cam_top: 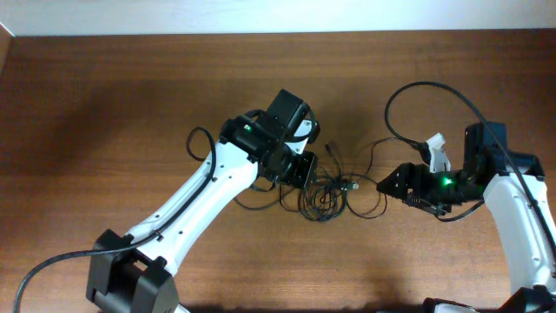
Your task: Untangle cables
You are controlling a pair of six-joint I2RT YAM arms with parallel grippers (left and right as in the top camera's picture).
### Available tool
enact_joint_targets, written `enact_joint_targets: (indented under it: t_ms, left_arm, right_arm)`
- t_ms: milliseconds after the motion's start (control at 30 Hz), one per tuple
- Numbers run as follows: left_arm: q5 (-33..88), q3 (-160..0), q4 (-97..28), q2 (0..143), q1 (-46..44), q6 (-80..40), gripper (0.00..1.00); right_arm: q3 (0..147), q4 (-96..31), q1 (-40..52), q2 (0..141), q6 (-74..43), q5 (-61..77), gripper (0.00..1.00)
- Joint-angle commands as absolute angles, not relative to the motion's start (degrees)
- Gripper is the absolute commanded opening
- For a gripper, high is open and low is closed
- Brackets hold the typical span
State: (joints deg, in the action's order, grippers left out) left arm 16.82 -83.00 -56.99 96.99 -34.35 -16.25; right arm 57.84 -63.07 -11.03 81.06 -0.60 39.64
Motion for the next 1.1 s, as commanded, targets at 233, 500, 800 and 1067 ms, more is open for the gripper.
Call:
enact_joint_targets:
  t_ms: [233,500,800,1067]
  left_arm:
    - [12.14,-83.5,-51.77,108.01,-38.15,-13.19,0.47]
    - [11.92,-83.5,-51.4,119.46,-38.26,-13.17,0.57]
    - [-14.85,-87.05,-53.12,122.13,-38.48,-6.55,0.04]
    - [-18.33,-113.97,-73.06,122.13,-38.63,-6.37,0.0]
  right_arm:
    - [49.71,-45.54,-11.22,81.17,-6.72,39.88,0.04]
    - [43.97,-37.5,-11.22,82.0,-6.72,39.86,0.04]
    - [41.04,-34.85,-11.22,93.93,-12.53,30.37,0.04]
    - [41.04,-34.46,-11.22,98.15,-14.04,22.55,0.04]
